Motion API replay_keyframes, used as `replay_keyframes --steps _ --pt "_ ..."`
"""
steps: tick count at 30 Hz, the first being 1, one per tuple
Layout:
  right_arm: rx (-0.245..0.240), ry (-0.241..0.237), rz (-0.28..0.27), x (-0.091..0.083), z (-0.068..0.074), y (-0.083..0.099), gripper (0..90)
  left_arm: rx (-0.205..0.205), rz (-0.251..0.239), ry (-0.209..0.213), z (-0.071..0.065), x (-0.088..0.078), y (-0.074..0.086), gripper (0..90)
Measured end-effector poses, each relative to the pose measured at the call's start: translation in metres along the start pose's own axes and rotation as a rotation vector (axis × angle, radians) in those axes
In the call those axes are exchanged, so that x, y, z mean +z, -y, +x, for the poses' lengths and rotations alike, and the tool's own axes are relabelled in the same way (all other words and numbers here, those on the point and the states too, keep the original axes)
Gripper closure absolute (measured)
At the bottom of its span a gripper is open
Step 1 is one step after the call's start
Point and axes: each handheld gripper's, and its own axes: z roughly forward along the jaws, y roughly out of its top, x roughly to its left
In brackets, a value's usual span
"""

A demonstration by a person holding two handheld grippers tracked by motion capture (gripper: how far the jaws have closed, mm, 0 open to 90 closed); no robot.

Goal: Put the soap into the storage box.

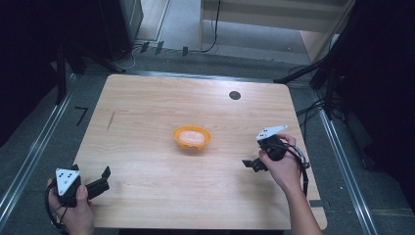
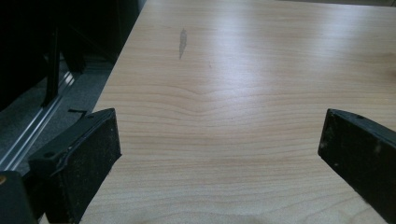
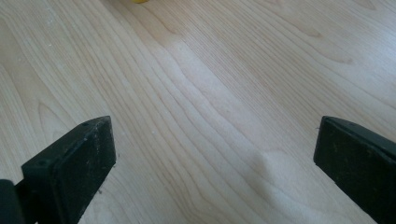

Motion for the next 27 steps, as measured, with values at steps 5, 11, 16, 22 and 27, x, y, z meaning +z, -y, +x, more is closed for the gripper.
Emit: replay_keyframes --steps 5,11,16,22,27 --pt "0.018 0.007 -0.013 -0.006 0.000 0.015 0.0 0.002 0.000 -0.001 0.000 0.000 0.000 0.0" --pt "0.038 0.021 -0.033 -0.012 -0.001 0.032 0.0 0.007 -0.001 -0.001 -0.001 0.000 0.000 0.0" --pt "0.062 0.030 -0.036 -0.013 0.000 0.048 0.0 0.002 -0.004 -0.001 0.000 0.000 0.000 0.0" --pt "0.094 0.043 -0.062 -0.018 0.002 0.065 0.0 0.001 -0.005 0.000 0.000 0.000 0.000 0.0" --pt "0.109 0.048 -0.079 -0.021 0.002 0.079 0.0 0.002 -0.006 -0.001 -0.001 0.000 0.000 0.0"
